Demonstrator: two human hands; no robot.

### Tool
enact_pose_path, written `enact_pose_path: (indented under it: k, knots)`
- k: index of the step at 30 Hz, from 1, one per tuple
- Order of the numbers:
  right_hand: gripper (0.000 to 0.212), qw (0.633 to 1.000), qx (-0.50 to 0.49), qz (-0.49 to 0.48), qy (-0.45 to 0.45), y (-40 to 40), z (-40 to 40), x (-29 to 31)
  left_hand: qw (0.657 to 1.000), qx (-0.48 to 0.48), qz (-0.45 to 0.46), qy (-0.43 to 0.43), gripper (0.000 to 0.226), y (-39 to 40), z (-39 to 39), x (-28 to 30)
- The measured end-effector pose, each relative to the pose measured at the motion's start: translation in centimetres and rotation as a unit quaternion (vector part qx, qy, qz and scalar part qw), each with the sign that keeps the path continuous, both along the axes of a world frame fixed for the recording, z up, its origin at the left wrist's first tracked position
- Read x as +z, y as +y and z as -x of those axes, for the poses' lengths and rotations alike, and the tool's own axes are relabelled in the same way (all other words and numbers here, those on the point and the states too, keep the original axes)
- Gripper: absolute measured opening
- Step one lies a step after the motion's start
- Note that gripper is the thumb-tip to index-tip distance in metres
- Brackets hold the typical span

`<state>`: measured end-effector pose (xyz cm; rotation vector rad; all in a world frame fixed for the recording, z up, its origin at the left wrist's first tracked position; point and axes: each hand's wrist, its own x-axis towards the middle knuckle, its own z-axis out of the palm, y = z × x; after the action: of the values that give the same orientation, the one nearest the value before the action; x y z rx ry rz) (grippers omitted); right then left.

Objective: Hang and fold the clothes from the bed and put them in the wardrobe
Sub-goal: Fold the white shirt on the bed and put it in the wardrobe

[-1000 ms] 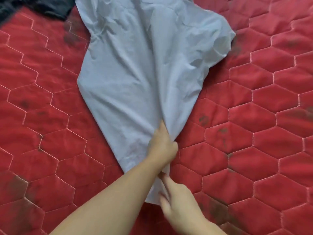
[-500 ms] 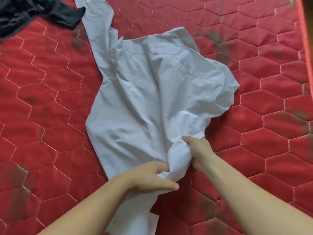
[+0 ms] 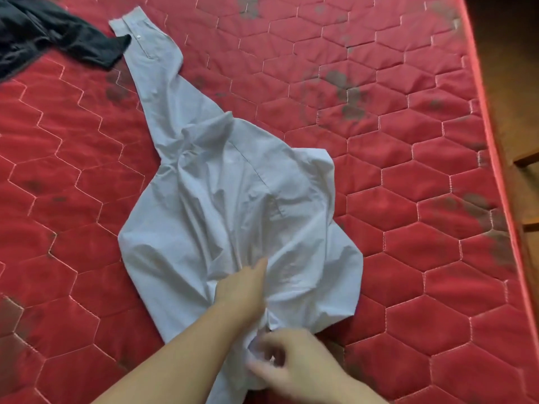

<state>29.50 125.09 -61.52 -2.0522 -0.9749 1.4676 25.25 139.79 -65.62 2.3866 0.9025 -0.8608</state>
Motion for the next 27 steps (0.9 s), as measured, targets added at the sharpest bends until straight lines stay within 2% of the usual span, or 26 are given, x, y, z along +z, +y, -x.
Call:
enact_pose_path:
  k: [1,3,4,5,7,8,10,11,13,15,16,17,18,20,21,22,23,24,25,26,27]
  knots:
    - [0.037,0.997,-0.067,-0.011,-0.047,-0.3,-1.2,-0.6,1.000,-0.003,-0.004,-0.013,0.066,-0.1,0.7,-0.4]
    - [0.025,0.959,-0.223,-0.044,-0.167,-0.5,-4.4,-2.1,0.997,0.020,0.047,-0.058,0.060,-0.2,1.7,-0.8]
    - [0.030,0.938,-0.273,-0.037,-0.209,-0.4,-6.1,-2.8,0.989,0.053,0.114,-0.083,0.058,-0.2,1.8,-0.8]
    - [0.050,0.929,-0.301,-0.001,-0.217,-0.1,-7.7,-3.4,0.970,0.098,0.199,-0.103,0.057,-0.2,1.7,-0.6]
    - [0.082,0.918,-0.373,0.064,-0.122,0.6,-10.2,-4.2,0.906,0.169,0.364,-0.133,0.055,-0.7,1.2,-0.1]
    - [0.084,0.908,-0.409,0.071,-0.058,1.1,-11.1,-4.7,0.877,0.186,0.421,-0.135,0.055,-1.0,1.0,0.1]
    - [0.068,0.899,-0.431,0.064,0.052,1.9,-11.6,-5.0,0.842,0.193,0.489,-0.117,0.053,-1.4,0.7,0.3]
    - [0.054,0.899,-0.426,0.057,0.078,2.2,-11.4,-4.9,0.839,0.182,0.504,-0.100,0.050,-1.4,0.6,0.4]
    - [0.037,0.908,-0.413,0.031,0.066,2.7,-10.4,-4.0,0.836,0.212,0.497,-0.094,0.034,-1.4,0.3,1.0]
    - [0.042,0.947,-0.319,-0.009,-0.029,2.2,-9.0,-2.9,0.803,0.390,0.417,-0.171,0.011,-1.1,-0.5,1.6]
    - [0.045,0.968,-0.230,-0.021,-0.096,1.7,-8.0,-2.3,0.775,0.474,0.349,-0.228,0.012,-0.8,-0.9,1.7]
    - [0.048,0.978,-0.134,-0.027,-0.155,1.0,-6.9,-2.0,0.759,0.513,0.293,-0.273,0.017,-0.5,-1.4,1.6]
    - [0.052,0.979,-0.044,-0.038,-0.197,0.2,-5.7,-1.9,0.760,0.513,0.270,-0.293,0.033,-0.4,-2.0,1.8]
    - [0.059,0.970,0.094,-0.064,-0.217,-1.0,-3.2,-1.6,0.820,0.451,0.256,-0.244,0.078,-0.9,-2.7,2.4]
    - [0.062,0.965,0.141,-0.065,-0.213,-1.4,-2.2,-1.4,0.852,0.422,0.234,-0.202,0.089,-1.3,-2.9,2.4]
    - [0.063,0.961,0.171,-0.066,-0.208,-1.8,-1.6,-1.3,0.883,0.386,0.201,-0.174,0.084,-1.8,-3.0,2.0]
    - [0.062,0.962,0.176,-0.071,-0.198,-2.4,-1.2,-1.3,0.910,0.344,0.161,-0.163,0.064,-2.0,-2.9,1.7]
    - [0.054,0.968,0.149,-0.087,-0.185,-2.9,-1.0,-1.0,0.922,0.324,0.130,-0.167,0.038,-2.1,-2.7,1.4]
    - [0.040,0.973,0.101,-0.109,-0.176,-3.1,-0.9,-0.7,0.915,0.337,0.123,-0.188,0.021,-2.1,-2.4,1.1]
    - [0.027,0.975,0.031,-0.130,-0.177,-3.3,-0.9,-0.5,0.889,0.377,0.148,-0.214,0.015,-1.9,-2.2,1.2]
    - [0.030,0.969,-0.058,-0.145,-0.193,-3.3,-0.9,-0.5,0.854,0.423,0.190,-0.236,0.016,-1.7,-1.9,1.4]
